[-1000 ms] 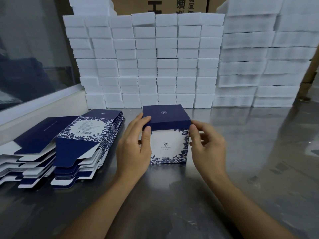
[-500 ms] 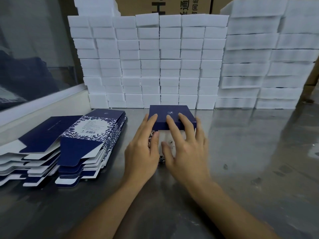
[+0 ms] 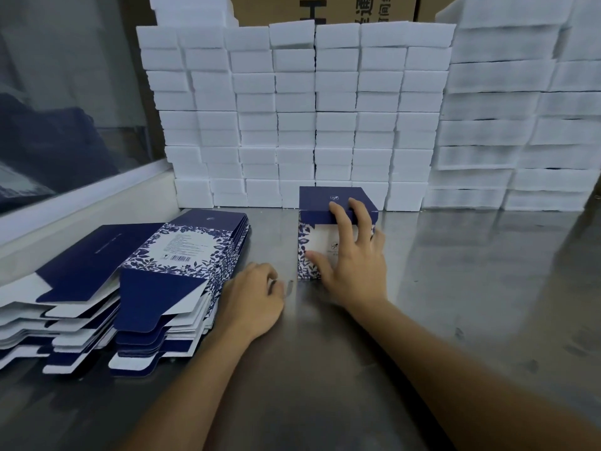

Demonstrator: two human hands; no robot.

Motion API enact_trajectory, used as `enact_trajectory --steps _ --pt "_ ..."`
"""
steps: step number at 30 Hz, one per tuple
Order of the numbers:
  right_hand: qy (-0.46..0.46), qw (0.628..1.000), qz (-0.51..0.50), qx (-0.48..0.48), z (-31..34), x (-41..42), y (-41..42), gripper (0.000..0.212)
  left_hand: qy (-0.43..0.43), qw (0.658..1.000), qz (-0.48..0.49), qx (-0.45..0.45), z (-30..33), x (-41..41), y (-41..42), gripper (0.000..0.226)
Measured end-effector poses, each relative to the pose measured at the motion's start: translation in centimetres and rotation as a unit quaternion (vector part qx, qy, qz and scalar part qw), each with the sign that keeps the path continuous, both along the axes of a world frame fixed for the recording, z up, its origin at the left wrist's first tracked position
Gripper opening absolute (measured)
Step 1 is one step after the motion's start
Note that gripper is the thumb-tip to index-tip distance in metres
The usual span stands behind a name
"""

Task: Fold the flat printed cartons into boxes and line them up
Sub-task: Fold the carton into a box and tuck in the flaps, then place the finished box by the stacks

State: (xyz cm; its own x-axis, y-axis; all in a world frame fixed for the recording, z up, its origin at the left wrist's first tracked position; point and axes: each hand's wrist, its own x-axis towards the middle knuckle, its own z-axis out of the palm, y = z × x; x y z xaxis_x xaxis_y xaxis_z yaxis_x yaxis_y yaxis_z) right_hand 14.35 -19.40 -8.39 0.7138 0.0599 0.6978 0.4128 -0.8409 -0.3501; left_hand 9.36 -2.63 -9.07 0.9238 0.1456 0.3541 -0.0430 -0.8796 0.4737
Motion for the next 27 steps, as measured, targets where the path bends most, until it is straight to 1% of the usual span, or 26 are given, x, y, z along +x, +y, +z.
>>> enact_trajectory --steps 4,8,10,13,20,23,25,27 --pt "-0.016 1.0 -0.007 -0.015 -0.2 4.4 1.2 0.081 0.005 0.997 -0.001 0.071 0.0 1.4 -0.7 0.015" --pt "-0.024 0.999 -0.001 -0.031 -0.4 8.1 2.8 0.083 0.004 0.995 -0.004 0.103 -0.3 2.6 -0.9 0.019" --pt "-0.031 0.999 -0.007 -0.043 -0.4 9.8 3.6 0.085 0.013 0.995 -0.004 0.102 -0.2 2.8 -1.0 0.021" --pt "-0.009 0.997 -0.01 -0.075 -0.3 12.1 4.6 0.09 0.032 0.995 -0.003 0.095 0.1 3.0 -1.2 0.022" --pt "0.011 0.995 0.041 -0.089 -0.1 14.5 5.7 0.095 0.036 0.995 0.001 0.097 0.0 3.0 -1.2 0.025" --pt "0.026 0.992 0.063 -0.104 -0.3 14.8 5.5 0.083 0.034 0.995 0.003 0.097 0.0 3.0 -1.2 0.025" --pt "0.057 0.992 0.057 -0.095 -0.4 14.8 5.5 0.071 0.038 0.995 0.003 0.095 0.0 3.1 -1.2 0.025" --pt "0.074 0.991 0.051 -0.101 -0.5 14.7 5.5 0.066 0.041 0.995 0.004 0.094 0.0 3.1 -1.2 0.025"
